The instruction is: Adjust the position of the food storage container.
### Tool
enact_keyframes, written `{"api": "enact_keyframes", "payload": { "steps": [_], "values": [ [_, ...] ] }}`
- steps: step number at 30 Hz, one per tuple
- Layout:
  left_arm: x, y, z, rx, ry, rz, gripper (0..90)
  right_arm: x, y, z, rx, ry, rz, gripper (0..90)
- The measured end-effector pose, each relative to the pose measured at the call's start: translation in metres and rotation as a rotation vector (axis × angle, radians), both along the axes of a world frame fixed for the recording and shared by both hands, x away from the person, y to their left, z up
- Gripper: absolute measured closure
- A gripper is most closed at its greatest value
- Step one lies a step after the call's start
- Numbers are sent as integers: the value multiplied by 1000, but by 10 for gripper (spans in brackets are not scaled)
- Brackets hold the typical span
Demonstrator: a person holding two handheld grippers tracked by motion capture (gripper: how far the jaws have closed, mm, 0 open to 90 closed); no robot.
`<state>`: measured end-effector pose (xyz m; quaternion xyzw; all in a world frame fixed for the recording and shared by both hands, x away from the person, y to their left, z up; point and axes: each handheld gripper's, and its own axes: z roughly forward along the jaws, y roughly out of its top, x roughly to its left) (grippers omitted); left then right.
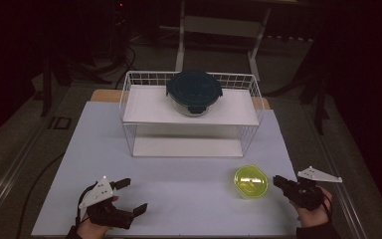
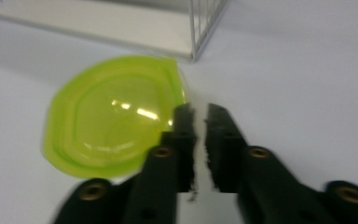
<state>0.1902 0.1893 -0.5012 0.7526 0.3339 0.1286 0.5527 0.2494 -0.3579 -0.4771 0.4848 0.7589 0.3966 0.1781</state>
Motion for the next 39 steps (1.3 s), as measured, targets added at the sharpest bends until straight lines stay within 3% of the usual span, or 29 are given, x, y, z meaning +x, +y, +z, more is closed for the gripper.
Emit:
{"api": "enact_keyframes", "payload": {
  "steps": [7,18,20,33,39],
  "values": [
    [0,0,1,-5,-8,0,7,4,0,-17,-47,61,-6,900],
    [0,0,1,-2,-10,-1,7,10,9,-37,-54,136,20,900],
    [0,0,1,5,-11,-5,7,11,16,-41,-60,149,46,900],
    [0,1,2,1,-15,-5,7,12,30,-45,-66,167,96,900],
    [0,0,2,2,-15,-9,7,21,25,-41,-97,143,54,900]
  ]
}}
